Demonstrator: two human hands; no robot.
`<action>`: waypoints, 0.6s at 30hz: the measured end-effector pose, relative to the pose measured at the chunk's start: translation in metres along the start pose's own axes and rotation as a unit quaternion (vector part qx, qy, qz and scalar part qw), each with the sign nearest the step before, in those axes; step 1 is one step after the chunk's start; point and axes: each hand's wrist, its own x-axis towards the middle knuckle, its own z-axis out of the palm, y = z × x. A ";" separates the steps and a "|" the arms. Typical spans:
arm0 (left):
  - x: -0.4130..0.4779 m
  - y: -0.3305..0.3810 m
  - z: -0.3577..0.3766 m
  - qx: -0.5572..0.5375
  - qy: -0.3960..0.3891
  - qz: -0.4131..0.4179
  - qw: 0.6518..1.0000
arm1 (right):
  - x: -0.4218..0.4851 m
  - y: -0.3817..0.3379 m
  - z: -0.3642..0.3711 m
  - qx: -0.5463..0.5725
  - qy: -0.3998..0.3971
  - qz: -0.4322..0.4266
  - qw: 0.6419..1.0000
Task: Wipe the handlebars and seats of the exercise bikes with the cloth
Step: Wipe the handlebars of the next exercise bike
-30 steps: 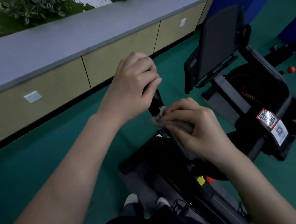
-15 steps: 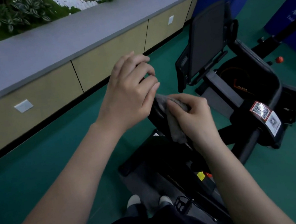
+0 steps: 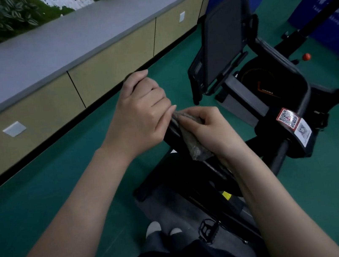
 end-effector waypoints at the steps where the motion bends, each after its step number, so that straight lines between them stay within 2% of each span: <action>1: 0.000 0.000 0.001 0.000 0.003 -0.001 1.000 | -0.004 0.004 -0.005 -0.022 -0.001 -0.003 1.000; 9: 0.000 0.002 0.003 0.009 0.011 -0.017 1.000 | -0.029 0.009 -0.001 -0.096 0.096 -0.109 0.985; 13: 0.000 0.004 0.003 0.014 0.007 -0.027 1.000 | -0.045 0.023 -0.016 -0.119 0.097 -0.128 0.980; 18: -0.001 0.006 0.003 0.026 0.008 -0.027 0.999 | -0.053 0.024 -0.008 -0.110 0.147 -0.161 0.970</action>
